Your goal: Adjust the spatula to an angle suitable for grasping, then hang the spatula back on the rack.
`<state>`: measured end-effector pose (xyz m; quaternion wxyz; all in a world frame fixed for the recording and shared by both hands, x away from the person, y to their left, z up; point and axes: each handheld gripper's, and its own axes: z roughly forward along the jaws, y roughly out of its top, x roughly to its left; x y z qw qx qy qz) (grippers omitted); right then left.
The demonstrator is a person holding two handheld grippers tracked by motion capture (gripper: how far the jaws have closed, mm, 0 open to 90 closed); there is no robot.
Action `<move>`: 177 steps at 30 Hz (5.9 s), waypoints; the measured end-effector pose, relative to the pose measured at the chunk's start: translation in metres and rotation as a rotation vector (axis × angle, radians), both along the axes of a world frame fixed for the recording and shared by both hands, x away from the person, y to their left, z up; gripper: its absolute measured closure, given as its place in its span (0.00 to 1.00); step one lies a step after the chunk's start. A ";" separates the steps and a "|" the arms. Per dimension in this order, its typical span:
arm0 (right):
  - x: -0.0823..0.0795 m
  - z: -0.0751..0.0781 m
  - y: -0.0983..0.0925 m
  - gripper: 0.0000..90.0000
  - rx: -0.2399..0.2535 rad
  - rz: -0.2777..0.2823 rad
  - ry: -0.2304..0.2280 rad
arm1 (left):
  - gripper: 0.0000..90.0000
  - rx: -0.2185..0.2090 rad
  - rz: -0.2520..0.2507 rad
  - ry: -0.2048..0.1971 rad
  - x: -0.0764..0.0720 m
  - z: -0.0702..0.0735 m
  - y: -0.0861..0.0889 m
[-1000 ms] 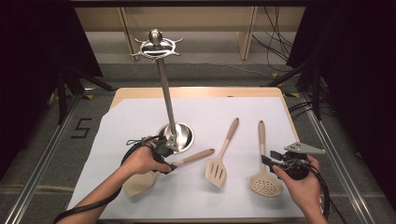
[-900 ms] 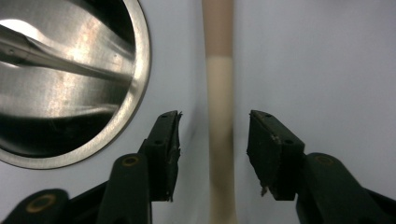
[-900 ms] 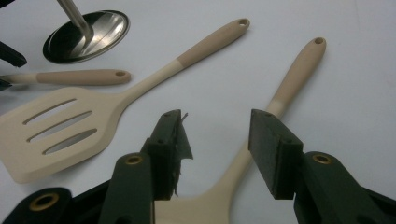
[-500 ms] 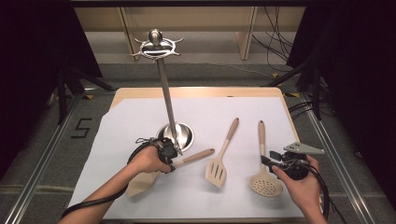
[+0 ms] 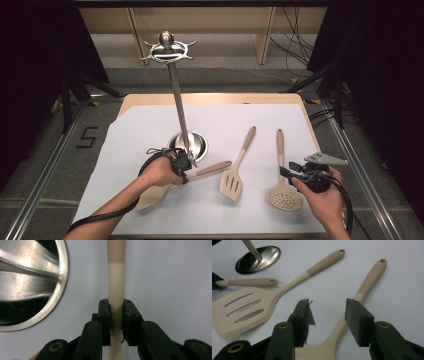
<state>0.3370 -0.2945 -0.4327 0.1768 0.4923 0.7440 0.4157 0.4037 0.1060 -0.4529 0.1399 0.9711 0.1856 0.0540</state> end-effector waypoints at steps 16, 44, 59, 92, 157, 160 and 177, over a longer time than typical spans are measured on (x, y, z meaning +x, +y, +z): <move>0.000 0.001 0.000 0.61 -0.005 -0.001 -0.007 | 0.87 -0.419 0.185 -0.224 -0.035 0.040 0.055; -0.001 0.000 0.003 0.62 0.033 -0.020 0.002 | 0.87 -0.863 0.439 -0.481 -0.075 0.061 0.129; 0.005 0.003 0.006 0.62 0.028 -0.030 0.018 | 0.87 -0.919 0.482 -0.557 -0.079 0.075 0.143; 0.003 0.004 0.007 0.62 -0.011 0.009 -0.024 | 0.87 -0.943 0.481 -0.600 -0.068 0.106 0.151; 0.001 0.004 0.008 0.62 0.022 -0.011 -0.011 | 0.87 -0.927 0.414 -0.495 -0.015 0.127 0.138; 0.001 0.004 0.008 0.62 0.021 -0.010 -0.012 | 0.87 -0.926 0.412 -0.486 -0.012 0.126 0.135; 0.003 0.003 0.006 0.62 0.003 0.009 -0.033 | 0.86 -0.907 0.401 -0.462 0.000 0.123 0.123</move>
